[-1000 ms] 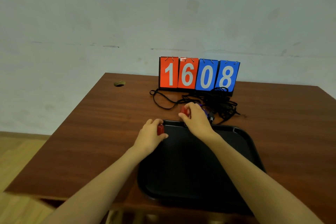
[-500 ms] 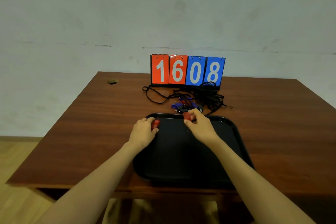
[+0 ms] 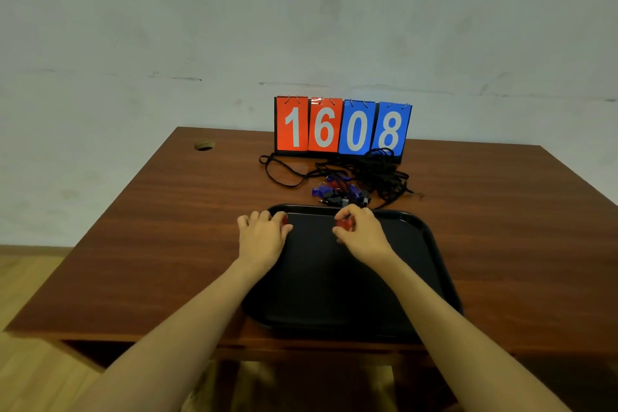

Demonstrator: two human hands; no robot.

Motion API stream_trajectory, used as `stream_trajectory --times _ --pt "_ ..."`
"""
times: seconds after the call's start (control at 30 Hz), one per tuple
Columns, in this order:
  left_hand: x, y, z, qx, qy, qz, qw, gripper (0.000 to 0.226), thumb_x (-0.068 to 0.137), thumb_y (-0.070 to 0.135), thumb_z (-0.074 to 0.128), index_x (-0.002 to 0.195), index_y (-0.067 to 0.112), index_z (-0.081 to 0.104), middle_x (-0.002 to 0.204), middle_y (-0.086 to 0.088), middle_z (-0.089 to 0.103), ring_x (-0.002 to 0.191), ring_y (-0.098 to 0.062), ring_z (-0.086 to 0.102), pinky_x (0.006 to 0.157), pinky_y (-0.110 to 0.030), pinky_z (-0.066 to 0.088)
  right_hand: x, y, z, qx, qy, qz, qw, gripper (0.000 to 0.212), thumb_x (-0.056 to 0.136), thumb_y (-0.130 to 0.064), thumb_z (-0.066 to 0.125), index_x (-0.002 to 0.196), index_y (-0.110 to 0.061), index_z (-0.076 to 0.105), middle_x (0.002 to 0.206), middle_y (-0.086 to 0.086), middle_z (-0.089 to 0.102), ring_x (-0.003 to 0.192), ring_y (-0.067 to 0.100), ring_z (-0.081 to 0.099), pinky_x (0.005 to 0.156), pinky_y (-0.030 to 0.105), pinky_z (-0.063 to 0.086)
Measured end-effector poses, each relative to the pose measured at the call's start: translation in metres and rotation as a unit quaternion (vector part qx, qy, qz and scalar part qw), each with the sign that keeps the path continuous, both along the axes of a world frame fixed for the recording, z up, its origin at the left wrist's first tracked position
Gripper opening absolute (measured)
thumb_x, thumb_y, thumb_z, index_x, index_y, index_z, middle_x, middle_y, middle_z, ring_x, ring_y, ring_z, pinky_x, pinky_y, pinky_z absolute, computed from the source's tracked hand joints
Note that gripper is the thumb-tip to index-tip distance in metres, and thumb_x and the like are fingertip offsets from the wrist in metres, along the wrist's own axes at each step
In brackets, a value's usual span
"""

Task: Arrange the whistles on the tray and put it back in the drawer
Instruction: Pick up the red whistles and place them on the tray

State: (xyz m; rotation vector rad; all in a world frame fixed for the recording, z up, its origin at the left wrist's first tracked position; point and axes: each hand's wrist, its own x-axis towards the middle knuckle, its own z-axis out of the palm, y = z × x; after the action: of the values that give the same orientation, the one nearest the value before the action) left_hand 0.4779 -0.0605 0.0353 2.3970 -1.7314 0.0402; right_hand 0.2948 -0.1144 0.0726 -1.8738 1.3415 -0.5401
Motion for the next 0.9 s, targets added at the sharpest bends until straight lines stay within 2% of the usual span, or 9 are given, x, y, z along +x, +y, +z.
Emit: stream_trajectory --times 0.1,0.27,0.47,0.6,0.77,0.83,0.9 --pt "0.004 0.002 -0.001 0.015 0.007 0.004 1.000 0.046 0.097 0.047 0.036 0.134 0.023 0.047 0.126 -0.004 0.053 0.120 -0.024 0.043 0.100 -0.039 0.026 0.003 0.001 -0.001 -0.009 0.015 0.011 1.000 0.018 0.088 -0.018 0.064 0.104 -0.024 0.056 0.112 -0.003 0.044 0.097 0.013 0.050 0.086 0.026 0.043" --pt "0.007 0.005 0.000 -0.011 0.016 0.013 1.000 0.041 0.099 0.044 0.032 0.131 0.026 0.049 0.119 -0.001 0.064 0.116 -0.023 0.049 0.098 -0.040 0.023 0.008 0.003 -0.004 -0.021 0.018 0.005 1.000 0.021 0.087 -0.021 0.065 0.107 -0.024 0.059 0.109 -0.004 0.046 0.097 0.010 0.048 0.084 0.024 0.040" --pt "0.003 -0.001 -0.009 -0.038 0.187 0.025 0.981 0.033 0.098 0.042 0.036 0.124 0.025 0.050 0.116 -0.001 0.063 0.115 -0.023 0.048 0.095 -0.036 0.022 0.011 0.004 -0.007 -0.026 0.017 0.000 1.000 0.022 0.087 -0.021 0.066 0.108 -0.022 0.060 0.109 -0.003 0.048 0.094 0.009 0.049 0.082 0.023 0.039" --pt "0.000 0.000 -0.006 -0.060 0.132 0.039 0.989 0.029 0.098 0.036 0.041 0.119 0.021 0.054 0.120 0.000 0.059 0.118 -0.020 0.045 0.097 -0.037 0.024 0.011 0.004 -0.008 -0.033 0.013 -0.008 0.999 0.022 0.087 -0.021 0.066 0.109 -0.022 0.060 0.109 -0.002 0.048 0.095 0.011 0.051 0.082 0.023 0.040" --pt "0.003 0.002 -0.007 -0.042 0.055 0.054 0.996 0.045 0.098 0.046 0.035 0.129 0.018 0.049 0.131 -0.004 0.049 0.125 -0.024 0.037 0.103 -0.041 0.026 0.012 0.003 -0.009 -0.040 0.018 -0.020 0.999 0.025 0.088 -0.018 0.065 0.112 -0.022 0.058 0.117 0.001 0.047 0.103 0.013 0.050 0.088 0.025 0.043" --pt "0.004 0.005 -0.007 -0.069 0.044 0.021 0.996 0.048 0.096 0.047 0.037 0.135 0.020 0.042 0.137 -0.002 0.045 0.129 -0.023 0.034 0.104 -0.041 0.024 0.012 0.002 -0.009 -0.039 0.022 -0.023 0.999 0.026 0.088 -0.016 0.064 0.113 -0.021 0.058 0.120 0.002 0.046 0.104 0.013 0.051 0.090 0.025 0.043" --pt "0.008 0.007 -0.007 -0.050 0.005 -0.045 0.998 0.048 0.097 0.041 0.040 0.141 0.023 0.036 0.145 0.001 0.038 0.135 -0.022 0.029 0.107 -0.042 0.020 0.012 0.001 -0.010 -0.034 0.017 -0.026 0.999 0.028 0.089 -0.013 0.062 0.115 -0.020 0.059 0.123 0.003 0.046 0.103 0.014 0.052 0.090 0.024 0.043"
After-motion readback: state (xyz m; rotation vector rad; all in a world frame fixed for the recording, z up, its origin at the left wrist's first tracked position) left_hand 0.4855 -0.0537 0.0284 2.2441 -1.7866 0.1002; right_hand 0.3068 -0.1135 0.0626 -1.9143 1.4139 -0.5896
